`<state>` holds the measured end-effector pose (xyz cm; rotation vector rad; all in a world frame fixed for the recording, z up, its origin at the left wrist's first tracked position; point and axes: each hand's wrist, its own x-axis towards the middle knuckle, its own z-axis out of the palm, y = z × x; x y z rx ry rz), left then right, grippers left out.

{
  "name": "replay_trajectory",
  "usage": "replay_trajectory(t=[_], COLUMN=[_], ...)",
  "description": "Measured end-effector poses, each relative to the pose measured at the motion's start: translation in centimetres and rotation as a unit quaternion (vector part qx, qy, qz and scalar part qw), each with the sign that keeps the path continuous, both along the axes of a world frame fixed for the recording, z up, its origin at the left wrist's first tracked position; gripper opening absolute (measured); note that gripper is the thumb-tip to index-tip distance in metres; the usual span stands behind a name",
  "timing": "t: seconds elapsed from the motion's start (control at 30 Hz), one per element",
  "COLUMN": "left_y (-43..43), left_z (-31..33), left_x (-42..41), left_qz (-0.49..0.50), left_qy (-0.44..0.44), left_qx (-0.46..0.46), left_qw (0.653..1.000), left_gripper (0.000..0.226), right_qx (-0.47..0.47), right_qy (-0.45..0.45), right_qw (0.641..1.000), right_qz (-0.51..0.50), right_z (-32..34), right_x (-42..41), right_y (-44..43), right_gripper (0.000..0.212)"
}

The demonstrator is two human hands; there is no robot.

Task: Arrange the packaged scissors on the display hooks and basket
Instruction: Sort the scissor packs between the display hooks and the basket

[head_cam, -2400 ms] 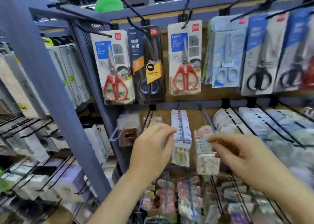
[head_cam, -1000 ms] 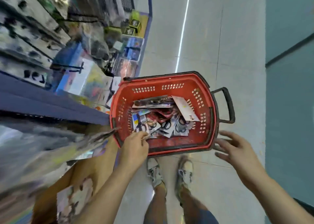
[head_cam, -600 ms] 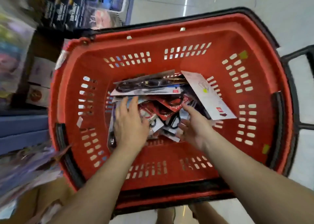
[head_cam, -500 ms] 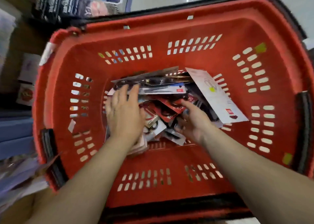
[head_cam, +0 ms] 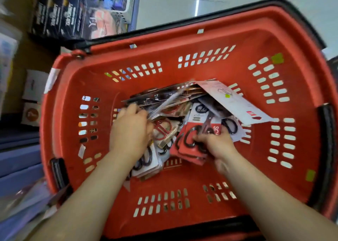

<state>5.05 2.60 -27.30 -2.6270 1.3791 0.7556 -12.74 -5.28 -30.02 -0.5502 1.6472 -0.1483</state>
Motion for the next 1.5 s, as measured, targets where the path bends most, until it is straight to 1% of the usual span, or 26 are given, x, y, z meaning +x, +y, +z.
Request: replay_trajectory(t=[0.07,0.1,0.13,0.17,0.2,0.23,0.3,0.33,0.37,0.43,0.47,0.5,0.53,0.57,0.6,0.67,0.7,0.8,0.9,0.97,1.0,1.07,1.13,1.3,1.43,1.5], left_y=[1.2,1.6,1.8,1.9,1.8,1.8,1.9,1.9,1.6,1.9,1.9,1.9,1.7,1.4,0.8,-1.4,-3.0,-7.1,-8.0,-6.8,-5.8,-3.2,-0.3,3.4,5.3,6.2], left_z=[2.4,3.7,4.7,5.6,6.1,6.4,6.4,6.4,6.9,7.1,7.0,6.8,6.5,5.7,4.5,1.8,0.3,-4.2,-5.4,-3.7,-2.1,1.6,5.9,14.3,18.6,20.4], left_x=[-0.7,-1.4,-2.5,-3.8,-5.2,-6.7,-8.8,-9.0,-8.9,-8.4,-8.2,-8.0,-7.7,-7.3,-6.5,-4.4,-3.1,-0.5,-0.6,-1.6,-2.1,-3.6,-5.2,-7.2,-7.5,-8.0], left_qz=[0.112,0.140,0.148,0.142,0.121,0.082,0.005,-0.001,0.009,0.010,0.012,0.039,0.102,0.202,0.303,0.440,0.483,0.558,0.592,0.602,0.595,0.559,0.531,0.547,0.568,0.569], left_qy=[0.060,0.086,0.115,0.157,0.195,0.221,0.245,0.272,0.315,0.405,0.445,0.487,0.507,0.492,0.436,0.321,0.313,0.376,0.392,0.417,0.428,0.441,0.451,0.427,0.386,0.365], left_qx=[-0.042,-0.042,-0.033,-0.018,-0.002,0.011,0.044,0.062,0.073,0.064,0.063,0.050,0.020,-0.021,-0.060,-0.117,-0.127,-0.105,-0.090,-0.115,-0.123,-0.126,-0.117,-0.137,-0.180,-0.179], left_qw=[0.991,0.986,0.982,0.977,0.973,0.972,0.969,0.960,0.946,0.912,0.893,0.871,0.855,0.846,0.845,0.830,0.808,0.732,0.698,0.671,0.669,0.691,0.708,0.707,0.704,0.714], left_gripper=[0.018,0.021,0.033,0.047,0.061,0.071,0.081,0.085,0.088,0.088,0.080,0.068,0.051,0.036,0.027,0.022,0.026,0.033,0.029,0.044,0.055,0.080,0.094,0.089,0.084,0.084], right_qx=[0.022,0.025,0.019,0.006,-0.009,-0.020,-0.016,-0.012,-0.001,0.013,0.005,-0.010,-0.024,-0.030,-0.029,-0.012,-0.003,0.000,0.007,0.018,0.022,0.023,0.032,0.057,0.041,0.026], right_qy=[-0.012,-0.025,-0.046,-0.065,-0.076,-0.083,-0.082,-0.082,-0.093,-0.110,-0.109,-0.095,-0.081,-0.066,-0.059,-0.060,-0.061,-0.072,-0.076,-0.080,-0.081,-0.080,-0.085,-0.090,-0.094,-0.109], right_qw=[0.996,0.992,0.986,0.979,0.975,0.976,0.987,0.990,0.991,0.988,0.986,0.986,0.987,0.989,0.991,0.992,0.992,0.989,0.989,0.990,0.991,0.994,0.996,0.994,0.994,0.993], right_qz=[0.085,0.122,0.161,0.191,0.208,0.199,0.141,0.117,0.098,0.111,0.126,0.137,0.137,0.130,0.118,0.106,0.111,0.131,0.123,0.111,0.101,0.069,0.025,0.006,-0.023,-0.046], right_z=[3.1,4.7,6.0,7.0,7.7,8.0,8.0,7.8,7.7,7.3,7.0,6.7,6.3,6.0,5.7,5.5,5.5,5.6,5.7,6.2,6.5,7.2,8.1,11.3,14.0,15.7], right_x=[-2.2,-3.2,-3.9,-4.4,-4.6,-4.7,-4.2,-4.2,-4.0,-3.7,-3.4,-3.1,-2.8,-2.7,-2.6,-2.9,-3.1,-3.7,-4.2,-4.3,-4.3,-4.3,-4.1,-3.7,-3.2,-3.1], right_y=[0.6,0.7,1.0,1.3,1.6,2.0,2.5,2.7,2.8,2.8,2.8,2.8,2.7,2.6,2.4,2.0,1.8,1.7,1.7,1.8,2.0,2.5,3.2,4.9,4.9,4.7], right_gripper=[0.080,0.094,0.103,0.104,0.098,0.083,0.043,0.027,0.020,0.043,0.043,0.034,0.025,0.020,0.018,0.017,0.017,0.014,0.015,0.015,0.015,0.016,0.017,0.027,0.036,0.037])
